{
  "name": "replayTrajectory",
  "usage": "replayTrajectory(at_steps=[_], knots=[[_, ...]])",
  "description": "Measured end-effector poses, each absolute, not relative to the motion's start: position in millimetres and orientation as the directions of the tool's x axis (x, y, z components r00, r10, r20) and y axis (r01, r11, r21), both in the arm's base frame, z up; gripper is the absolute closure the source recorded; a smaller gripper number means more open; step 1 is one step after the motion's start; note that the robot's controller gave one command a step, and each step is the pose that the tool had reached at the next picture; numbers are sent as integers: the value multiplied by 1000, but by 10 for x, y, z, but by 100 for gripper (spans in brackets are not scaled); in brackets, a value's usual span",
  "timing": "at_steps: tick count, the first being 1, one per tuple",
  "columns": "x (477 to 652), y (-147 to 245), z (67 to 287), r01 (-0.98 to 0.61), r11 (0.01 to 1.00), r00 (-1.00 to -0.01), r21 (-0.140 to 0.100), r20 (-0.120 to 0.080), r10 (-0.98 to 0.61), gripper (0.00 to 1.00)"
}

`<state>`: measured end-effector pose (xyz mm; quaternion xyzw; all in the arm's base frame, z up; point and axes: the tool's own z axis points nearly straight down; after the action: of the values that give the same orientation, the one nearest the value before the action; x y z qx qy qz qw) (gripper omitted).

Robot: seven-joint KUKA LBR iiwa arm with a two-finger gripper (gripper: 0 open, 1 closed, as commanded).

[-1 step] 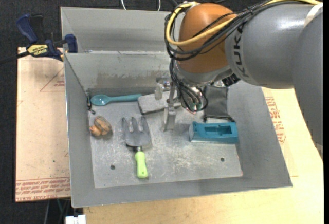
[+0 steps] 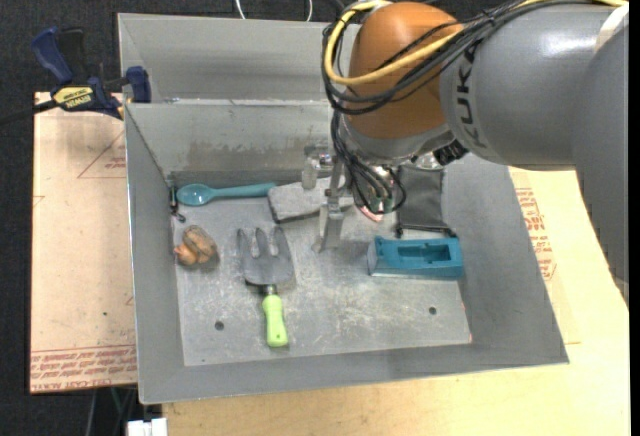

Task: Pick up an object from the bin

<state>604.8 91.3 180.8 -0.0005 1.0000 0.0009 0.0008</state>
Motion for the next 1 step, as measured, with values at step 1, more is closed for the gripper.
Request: replayTrajectory(at_steps=[1], knots=[[5802, 486, 1757, 12, 1000, -1000, 3, 0, 12, 0]])
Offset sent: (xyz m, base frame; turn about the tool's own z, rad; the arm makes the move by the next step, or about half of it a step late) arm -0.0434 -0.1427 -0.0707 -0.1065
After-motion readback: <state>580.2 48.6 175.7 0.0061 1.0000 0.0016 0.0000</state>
